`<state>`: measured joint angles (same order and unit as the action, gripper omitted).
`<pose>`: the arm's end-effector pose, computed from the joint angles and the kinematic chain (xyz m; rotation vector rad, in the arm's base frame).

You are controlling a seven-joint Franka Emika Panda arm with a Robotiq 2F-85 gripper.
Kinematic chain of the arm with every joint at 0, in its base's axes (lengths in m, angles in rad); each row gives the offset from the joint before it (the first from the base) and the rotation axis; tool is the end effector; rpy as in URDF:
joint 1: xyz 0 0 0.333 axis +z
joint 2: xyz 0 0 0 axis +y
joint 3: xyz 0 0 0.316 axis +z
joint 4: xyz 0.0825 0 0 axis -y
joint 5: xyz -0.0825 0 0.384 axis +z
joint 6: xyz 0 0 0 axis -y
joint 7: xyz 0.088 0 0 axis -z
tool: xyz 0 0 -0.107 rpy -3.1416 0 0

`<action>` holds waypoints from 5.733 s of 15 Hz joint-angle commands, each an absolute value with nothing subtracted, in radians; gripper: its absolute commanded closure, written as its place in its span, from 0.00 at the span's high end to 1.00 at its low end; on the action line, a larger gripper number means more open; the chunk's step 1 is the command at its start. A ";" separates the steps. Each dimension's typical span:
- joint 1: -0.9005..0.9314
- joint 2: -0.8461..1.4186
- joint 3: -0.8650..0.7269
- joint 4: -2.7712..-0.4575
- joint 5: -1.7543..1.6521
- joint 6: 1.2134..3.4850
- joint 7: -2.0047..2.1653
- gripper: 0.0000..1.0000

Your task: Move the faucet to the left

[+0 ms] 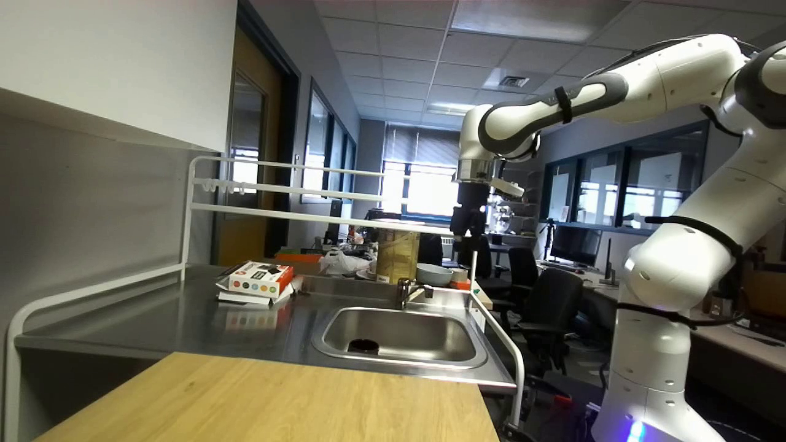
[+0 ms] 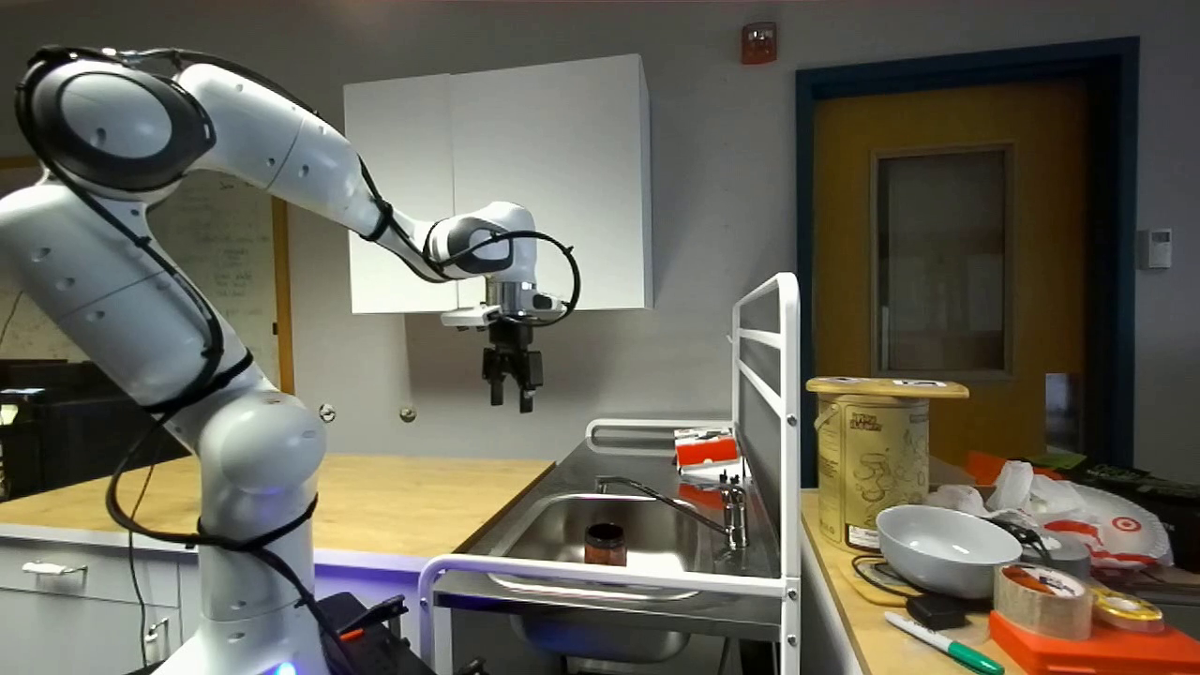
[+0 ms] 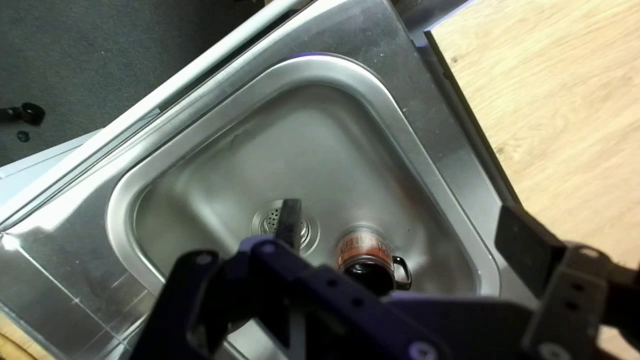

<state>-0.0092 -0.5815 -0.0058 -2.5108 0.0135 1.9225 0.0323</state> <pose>0.3711 -0.0047 0.4773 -3.1248 0.0797 0.0109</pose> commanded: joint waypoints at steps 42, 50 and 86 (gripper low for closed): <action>-0.089 0.321 -0.136 -1.956 0.103 2.076 0.547 0.04; -0.040 0.467 -0.132 -1.749 0.064 1.932 0.635 0.04; -0.010 0.930 -0.120 -0.973 0.079 1.488 0.704 0.62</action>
<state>-0.0178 0.9130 -0.1253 -1.0276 0.0773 1.5047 0.6872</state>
